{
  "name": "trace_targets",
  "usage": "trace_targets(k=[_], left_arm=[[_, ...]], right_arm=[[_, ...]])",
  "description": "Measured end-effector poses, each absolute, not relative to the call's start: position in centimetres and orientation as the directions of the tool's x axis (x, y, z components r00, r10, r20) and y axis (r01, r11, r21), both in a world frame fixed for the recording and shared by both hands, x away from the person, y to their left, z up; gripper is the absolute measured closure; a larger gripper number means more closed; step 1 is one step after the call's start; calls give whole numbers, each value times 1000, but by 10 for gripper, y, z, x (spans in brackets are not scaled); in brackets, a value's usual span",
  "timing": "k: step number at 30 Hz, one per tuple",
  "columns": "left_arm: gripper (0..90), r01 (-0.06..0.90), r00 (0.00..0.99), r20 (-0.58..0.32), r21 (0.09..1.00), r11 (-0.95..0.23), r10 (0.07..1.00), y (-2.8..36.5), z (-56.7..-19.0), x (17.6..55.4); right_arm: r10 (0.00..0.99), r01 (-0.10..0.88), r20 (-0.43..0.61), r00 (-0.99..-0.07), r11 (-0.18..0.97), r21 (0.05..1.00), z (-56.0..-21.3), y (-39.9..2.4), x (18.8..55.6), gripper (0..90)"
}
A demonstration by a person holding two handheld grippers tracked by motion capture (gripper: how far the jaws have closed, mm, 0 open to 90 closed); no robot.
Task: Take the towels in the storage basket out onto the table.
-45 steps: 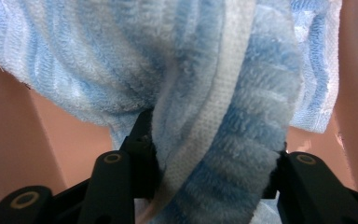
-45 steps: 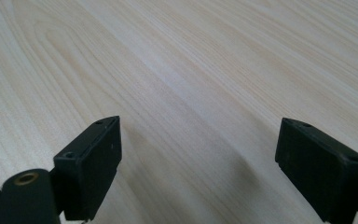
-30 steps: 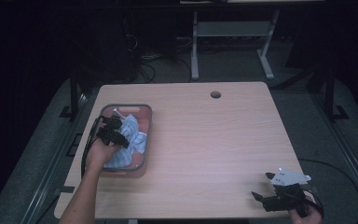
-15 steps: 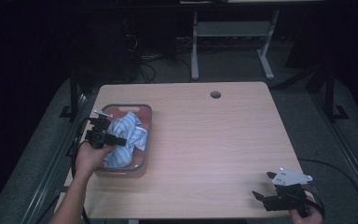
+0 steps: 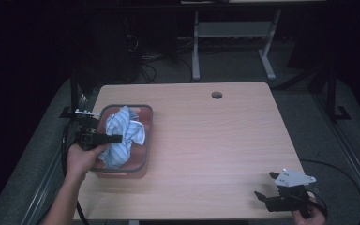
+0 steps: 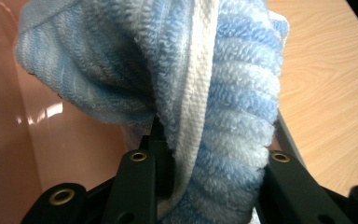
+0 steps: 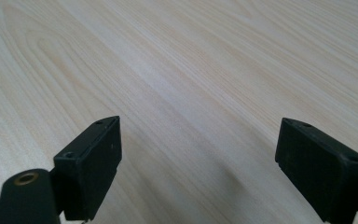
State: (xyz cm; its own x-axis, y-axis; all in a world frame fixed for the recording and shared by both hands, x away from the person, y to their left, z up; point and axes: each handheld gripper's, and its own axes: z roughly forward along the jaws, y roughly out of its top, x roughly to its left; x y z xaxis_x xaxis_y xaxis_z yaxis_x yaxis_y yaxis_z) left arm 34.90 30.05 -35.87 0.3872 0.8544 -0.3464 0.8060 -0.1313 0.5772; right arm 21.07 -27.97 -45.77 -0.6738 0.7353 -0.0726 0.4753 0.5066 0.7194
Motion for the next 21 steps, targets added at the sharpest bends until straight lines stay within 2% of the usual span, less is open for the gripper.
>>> trace_targets(k=[6,21], left_arm=[[678,782,398,-363,615,-104,842,303,-348,344],[677,742,447,-352,660,-121,822,299,-318,338]], right_arm=[[730,466,-83,-679,516,719,-457,-280,210,138],[733,471,-77,-675,509,721,-456,-280,210,138]])
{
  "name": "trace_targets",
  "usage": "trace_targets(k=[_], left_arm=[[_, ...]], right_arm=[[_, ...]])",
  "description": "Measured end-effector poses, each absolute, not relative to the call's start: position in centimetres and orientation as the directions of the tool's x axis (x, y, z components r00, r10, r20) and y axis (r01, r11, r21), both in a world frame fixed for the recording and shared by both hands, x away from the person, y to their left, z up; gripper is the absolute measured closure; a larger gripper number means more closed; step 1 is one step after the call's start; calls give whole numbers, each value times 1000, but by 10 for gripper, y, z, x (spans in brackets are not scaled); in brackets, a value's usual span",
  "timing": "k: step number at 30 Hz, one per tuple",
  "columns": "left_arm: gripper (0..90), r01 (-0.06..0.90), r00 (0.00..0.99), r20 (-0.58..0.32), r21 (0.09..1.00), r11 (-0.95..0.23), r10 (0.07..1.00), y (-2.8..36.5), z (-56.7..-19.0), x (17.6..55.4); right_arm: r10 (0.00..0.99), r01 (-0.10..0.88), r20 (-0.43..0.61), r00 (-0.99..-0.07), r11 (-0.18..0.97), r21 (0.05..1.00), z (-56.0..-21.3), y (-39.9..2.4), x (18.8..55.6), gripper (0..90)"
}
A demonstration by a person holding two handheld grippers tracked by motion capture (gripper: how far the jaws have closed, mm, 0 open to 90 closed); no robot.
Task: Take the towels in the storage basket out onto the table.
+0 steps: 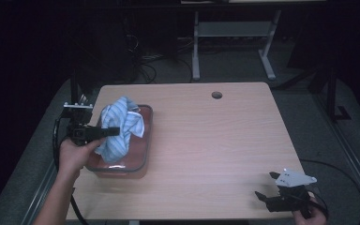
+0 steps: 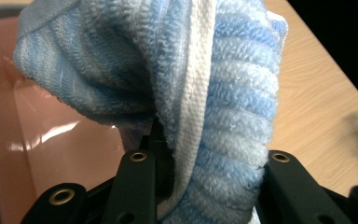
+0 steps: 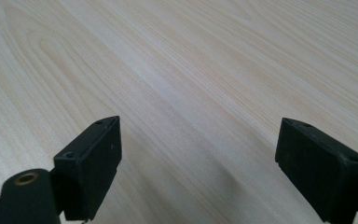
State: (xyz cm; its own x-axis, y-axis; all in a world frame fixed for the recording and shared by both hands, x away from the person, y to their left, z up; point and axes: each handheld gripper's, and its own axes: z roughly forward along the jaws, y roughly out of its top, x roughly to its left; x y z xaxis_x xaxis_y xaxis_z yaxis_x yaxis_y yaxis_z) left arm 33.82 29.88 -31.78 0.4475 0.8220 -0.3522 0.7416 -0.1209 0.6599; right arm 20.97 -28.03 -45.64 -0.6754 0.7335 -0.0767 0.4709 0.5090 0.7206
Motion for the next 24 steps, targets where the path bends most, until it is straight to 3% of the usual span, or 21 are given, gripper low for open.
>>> trace_targets(k=[24], left_arm=[[677,702,510,-324,692,-168,797,268,-287,342]], right_arm=[[734,464,-85,-674,511,724,-455,-282,211,138]])
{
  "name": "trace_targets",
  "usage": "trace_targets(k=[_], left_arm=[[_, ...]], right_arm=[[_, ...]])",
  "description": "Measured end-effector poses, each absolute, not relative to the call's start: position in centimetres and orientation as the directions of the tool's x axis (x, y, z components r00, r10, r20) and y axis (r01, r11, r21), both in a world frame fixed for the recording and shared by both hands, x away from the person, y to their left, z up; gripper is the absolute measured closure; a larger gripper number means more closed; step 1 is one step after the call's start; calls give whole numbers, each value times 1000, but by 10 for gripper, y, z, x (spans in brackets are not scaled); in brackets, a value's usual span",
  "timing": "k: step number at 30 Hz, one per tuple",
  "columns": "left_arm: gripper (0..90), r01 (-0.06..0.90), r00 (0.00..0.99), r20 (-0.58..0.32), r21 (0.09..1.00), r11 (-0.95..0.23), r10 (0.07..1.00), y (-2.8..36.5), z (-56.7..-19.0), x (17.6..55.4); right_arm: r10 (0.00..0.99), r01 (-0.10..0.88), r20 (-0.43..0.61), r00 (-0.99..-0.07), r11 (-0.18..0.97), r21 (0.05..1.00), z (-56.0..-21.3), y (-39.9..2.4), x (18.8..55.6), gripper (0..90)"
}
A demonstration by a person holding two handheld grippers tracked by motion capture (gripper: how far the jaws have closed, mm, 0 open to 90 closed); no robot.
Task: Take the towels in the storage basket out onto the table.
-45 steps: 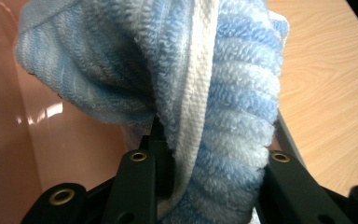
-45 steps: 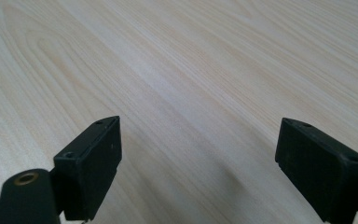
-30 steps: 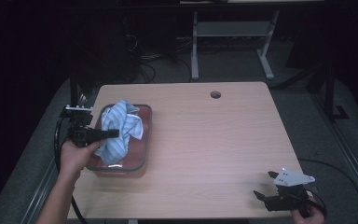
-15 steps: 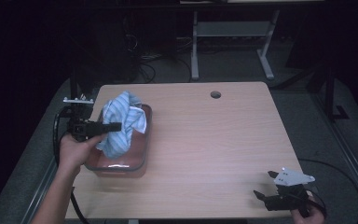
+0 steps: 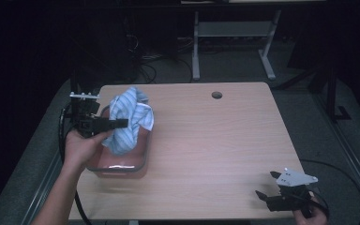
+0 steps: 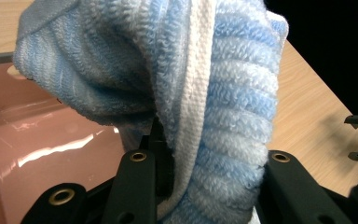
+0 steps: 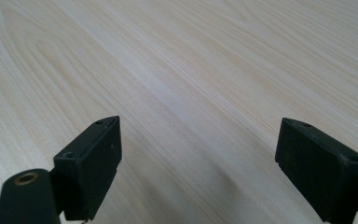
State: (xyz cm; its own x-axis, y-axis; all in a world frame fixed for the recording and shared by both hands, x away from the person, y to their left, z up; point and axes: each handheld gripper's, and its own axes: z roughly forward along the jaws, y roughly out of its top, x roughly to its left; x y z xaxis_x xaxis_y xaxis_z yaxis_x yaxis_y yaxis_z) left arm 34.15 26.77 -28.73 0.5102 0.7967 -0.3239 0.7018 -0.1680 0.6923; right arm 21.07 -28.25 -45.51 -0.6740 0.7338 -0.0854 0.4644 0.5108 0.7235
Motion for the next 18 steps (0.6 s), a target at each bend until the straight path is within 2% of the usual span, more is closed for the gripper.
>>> trace_targets(k=[18], left_arm=[[676,681,551,-302,701,-210,778,235,-272,348]], right_arm=[[734,463,-83,-674,507,727,-455,-283,211,139]])
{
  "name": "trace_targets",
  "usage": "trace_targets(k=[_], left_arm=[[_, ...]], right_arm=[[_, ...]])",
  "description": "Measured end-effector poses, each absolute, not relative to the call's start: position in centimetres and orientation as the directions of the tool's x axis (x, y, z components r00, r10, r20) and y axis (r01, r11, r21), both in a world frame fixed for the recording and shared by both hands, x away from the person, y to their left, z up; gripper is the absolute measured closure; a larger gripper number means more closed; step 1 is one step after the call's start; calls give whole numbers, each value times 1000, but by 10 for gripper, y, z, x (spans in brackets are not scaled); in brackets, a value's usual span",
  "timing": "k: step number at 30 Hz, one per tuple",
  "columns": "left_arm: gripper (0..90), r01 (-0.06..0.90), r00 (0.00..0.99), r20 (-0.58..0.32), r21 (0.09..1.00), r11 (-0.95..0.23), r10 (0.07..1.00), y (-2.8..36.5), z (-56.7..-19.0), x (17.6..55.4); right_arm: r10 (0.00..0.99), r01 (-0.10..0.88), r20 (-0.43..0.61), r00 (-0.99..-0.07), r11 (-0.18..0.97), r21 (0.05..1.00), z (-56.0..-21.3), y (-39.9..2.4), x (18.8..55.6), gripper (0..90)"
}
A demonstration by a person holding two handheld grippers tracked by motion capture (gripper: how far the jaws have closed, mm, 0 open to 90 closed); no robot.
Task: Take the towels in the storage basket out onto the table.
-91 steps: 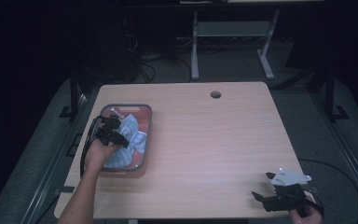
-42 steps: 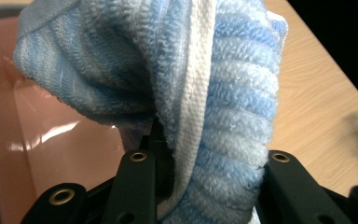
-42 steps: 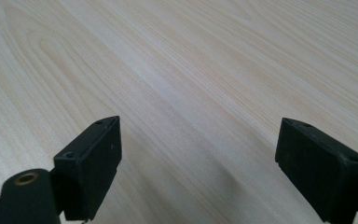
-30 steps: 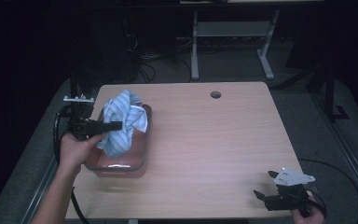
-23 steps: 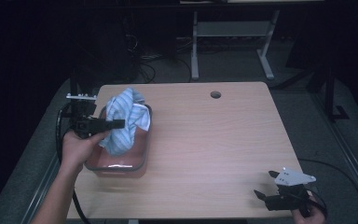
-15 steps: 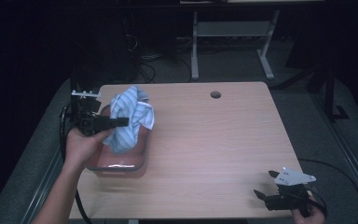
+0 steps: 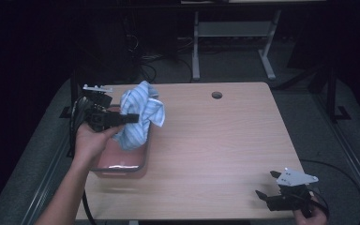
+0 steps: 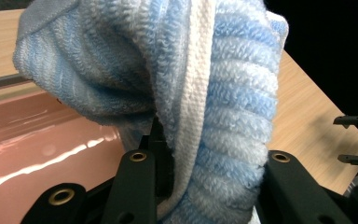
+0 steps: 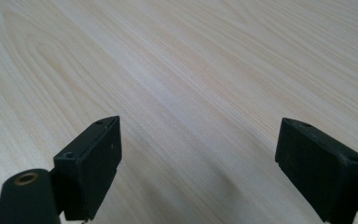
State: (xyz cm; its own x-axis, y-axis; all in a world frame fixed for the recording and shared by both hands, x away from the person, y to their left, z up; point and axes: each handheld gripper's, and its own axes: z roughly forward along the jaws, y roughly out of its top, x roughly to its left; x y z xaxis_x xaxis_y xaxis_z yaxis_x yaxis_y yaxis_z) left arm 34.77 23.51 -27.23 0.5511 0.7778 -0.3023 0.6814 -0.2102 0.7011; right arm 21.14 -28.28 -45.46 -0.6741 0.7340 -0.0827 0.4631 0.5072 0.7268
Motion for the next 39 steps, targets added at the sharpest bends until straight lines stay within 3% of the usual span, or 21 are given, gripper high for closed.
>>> trace_targets(k=[39], left_arm=[[675,664,633,-284,677,-317,720,155,-282,366]], right_arm=[[737,458,-72,-673,491,741,-452,-284,210,138]])
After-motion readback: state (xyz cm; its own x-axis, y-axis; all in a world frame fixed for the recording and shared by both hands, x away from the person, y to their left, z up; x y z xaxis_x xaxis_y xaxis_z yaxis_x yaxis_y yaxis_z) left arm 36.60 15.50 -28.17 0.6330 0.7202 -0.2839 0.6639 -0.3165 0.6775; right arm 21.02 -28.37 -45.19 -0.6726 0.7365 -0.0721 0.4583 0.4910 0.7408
